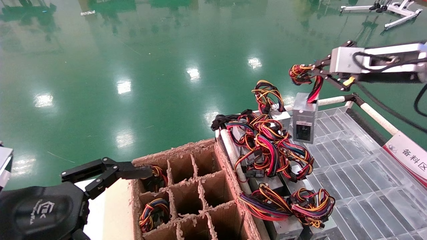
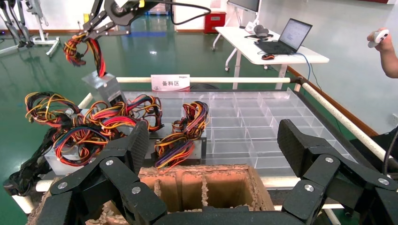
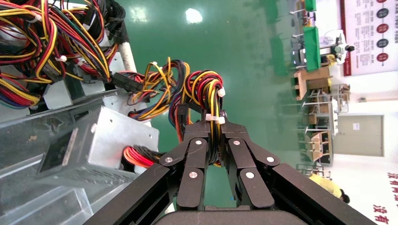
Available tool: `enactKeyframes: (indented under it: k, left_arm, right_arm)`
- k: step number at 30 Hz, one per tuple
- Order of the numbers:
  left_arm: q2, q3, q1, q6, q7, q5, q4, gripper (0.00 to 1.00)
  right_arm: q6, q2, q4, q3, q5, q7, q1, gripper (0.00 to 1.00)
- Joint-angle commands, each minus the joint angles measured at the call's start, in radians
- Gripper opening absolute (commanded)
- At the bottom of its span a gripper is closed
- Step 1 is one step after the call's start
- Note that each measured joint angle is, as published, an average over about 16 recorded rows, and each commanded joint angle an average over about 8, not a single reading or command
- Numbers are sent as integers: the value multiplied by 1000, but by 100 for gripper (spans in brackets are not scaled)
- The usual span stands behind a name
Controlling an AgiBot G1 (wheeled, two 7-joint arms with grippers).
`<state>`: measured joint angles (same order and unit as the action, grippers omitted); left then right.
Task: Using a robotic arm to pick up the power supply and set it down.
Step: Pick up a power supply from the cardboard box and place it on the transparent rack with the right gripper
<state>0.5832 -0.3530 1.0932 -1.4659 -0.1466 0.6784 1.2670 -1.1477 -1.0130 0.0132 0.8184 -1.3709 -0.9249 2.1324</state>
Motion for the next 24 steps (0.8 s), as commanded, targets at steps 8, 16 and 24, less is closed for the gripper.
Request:
enactKeyframes:
  k: [8,16,24]
  left_arm:
    - [0,0,0,0,0,0,0,100]
    - [0,0,0,0,0,0,0,100]
    - [0,0,0,0,0,0,0,100]
  right_arm:
    - [20,-35,-16,-7,10,-3,-53,0]
    - [-16,-23,-33,-23,33,8,-99,0]
    - [-32,6,-61,-76,108,52,-144,0]
